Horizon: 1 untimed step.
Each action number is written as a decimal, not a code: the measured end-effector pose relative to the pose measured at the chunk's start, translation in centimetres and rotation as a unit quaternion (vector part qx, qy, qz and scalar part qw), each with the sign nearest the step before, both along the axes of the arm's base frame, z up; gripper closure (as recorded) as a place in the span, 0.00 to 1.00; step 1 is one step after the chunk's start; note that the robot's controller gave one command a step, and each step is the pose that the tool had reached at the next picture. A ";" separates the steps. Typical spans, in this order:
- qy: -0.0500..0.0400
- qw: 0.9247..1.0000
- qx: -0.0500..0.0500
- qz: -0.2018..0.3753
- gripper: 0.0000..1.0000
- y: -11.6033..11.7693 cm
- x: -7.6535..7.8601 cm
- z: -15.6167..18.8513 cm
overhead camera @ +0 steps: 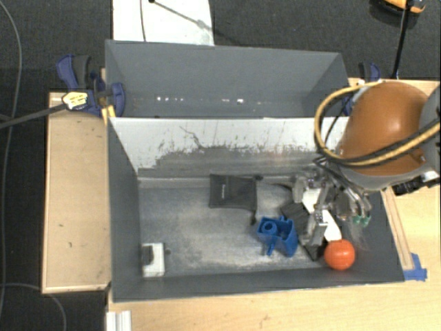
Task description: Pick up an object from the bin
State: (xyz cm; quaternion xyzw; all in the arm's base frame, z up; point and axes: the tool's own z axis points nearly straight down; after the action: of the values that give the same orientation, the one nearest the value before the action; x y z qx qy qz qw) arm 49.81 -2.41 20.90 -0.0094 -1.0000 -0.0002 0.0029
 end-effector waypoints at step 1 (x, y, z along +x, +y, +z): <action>-0.004 1.000 0.000 0.001 1.00 0.0 0.2 0.4</action>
Offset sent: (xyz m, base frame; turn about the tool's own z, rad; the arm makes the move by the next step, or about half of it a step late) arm 0.0000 0.0000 0.0000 0.0000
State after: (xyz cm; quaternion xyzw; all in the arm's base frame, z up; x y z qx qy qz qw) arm 49.99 -2.41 21.31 -0.0085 -1.0000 0.0000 -0.0014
